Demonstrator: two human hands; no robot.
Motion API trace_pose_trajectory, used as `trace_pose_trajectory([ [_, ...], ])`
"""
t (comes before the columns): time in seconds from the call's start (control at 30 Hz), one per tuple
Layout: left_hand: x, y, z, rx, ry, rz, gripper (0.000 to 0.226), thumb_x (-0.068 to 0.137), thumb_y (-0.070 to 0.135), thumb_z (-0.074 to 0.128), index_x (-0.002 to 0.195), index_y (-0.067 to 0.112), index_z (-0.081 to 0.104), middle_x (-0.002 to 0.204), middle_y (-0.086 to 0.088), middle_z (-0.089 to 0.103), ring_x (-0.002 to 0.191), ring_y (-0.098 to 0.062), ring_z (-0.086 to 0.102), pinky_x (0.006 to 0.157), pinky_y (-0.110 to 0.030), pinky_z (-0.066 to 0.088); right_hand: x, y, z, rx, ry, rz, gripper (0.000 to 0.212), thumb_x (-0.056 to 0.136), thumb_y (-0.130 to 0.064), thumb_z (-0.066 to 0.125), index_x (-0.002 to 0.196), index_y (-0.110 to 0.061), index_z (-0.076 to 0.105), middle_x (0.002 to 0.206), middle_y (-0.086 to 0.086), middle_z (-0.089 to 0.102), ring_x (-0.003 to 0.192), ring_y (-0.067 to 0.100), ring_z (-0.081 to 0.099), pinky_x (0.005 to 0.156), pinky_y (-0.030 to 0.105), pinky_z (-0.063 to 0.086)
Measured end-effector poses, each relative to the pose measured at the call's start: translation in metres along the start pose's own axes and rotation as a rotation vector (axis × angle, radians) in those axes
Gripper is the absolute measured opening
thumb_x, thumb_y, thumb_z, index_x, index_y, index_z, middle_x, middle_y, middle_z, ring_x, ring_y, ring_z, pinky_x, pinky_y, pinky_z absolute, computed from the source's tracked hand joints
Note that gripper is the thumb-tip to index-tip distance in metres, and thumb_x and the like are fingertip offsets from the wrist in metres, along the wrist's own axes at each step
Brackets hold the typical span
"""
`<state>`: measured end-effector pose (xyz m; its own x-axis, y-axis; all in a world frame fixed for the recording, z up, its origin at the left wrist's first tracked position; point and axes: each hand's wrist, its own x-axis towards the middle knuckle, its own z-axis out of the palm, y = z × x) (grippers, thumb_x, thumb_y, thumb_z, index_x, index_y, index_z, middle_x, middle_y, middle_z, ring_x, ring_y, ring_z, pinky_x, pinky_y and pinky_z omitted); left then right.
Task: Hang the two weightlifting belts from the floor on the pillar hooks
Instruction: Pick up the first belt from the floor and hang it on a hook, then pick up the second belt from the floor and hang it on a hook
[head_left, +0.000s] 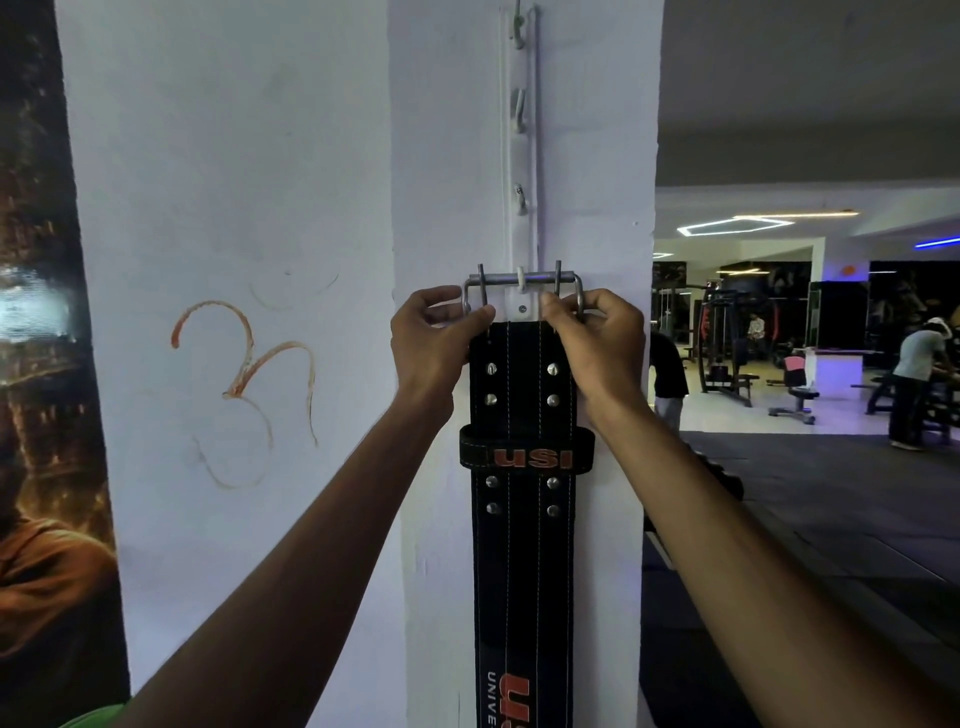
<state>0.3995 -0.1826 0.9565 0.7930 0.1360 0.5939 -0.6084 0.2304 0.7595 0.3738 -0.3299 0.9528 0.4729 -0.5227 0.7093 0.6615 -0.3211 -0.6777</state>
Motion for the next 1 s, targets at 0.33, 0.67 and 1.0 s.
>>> trace_pose_trajectory([
  [0.33, -0.023, -0.010, -0.022, 0.104, -0.142, 0.020, 0.033, 0.092, 0.011, 0.071, 0.124, 0.009, 0.063, 0.107, -0.008, 0.071, 0.088, -0.015, 0.073, 0.071, -0.022, 0.062, -0.034, 0.007, -0.008, -0.346, 0.063, -0.520, 0.023, 0.090, -0.012, 0.063, 0.112, -0.007, 0.061, 0.119, 0.007, 0.059, 0.107, 0.016, 0.058, 0.092, 0.020, 0.049],
  [0.67, -0.073, -0.021, -0.056, 0.450, -0.066, 0.307, 0.031, 0.097, 0.021, 0.061, 0.128, 0.023, 0.059, 0.114, 0.004, 0.072, 0.097, -0.009, 0.071, 0.084, -0.021, 0.058, -0.096, 0.019, -0.027, -0.577, -0.024, -0.553, 0.048, 0.096, -0.022, 0.050, 0.142, -0.008, 0.048, 0.152, 0.014, 0.041, 0.141, 0.024, 0.039, 0.113, 0.033, 0.035],
  [1.0, -0.209, -0.064, -0.153, 0.779, -0.146, 0.296, 0.035, 0.097, 0.020, 0.057, 0.133, 0.017, 0.059, 0.125, -0.003, 0.071, 0.116, -0.025, 0.065, 0.098, -0.047, 0.055, -0.250, 0.042, -0.076, -0.710, -0.257, -0.495, 0.047, 0.094, -0.018, 0.052, 0.138, -0.002, 0.051, 0.138, 0.018, 0.056, 0.130, 0.032, 0.051, 0.106, 0.048, 0.042],
])
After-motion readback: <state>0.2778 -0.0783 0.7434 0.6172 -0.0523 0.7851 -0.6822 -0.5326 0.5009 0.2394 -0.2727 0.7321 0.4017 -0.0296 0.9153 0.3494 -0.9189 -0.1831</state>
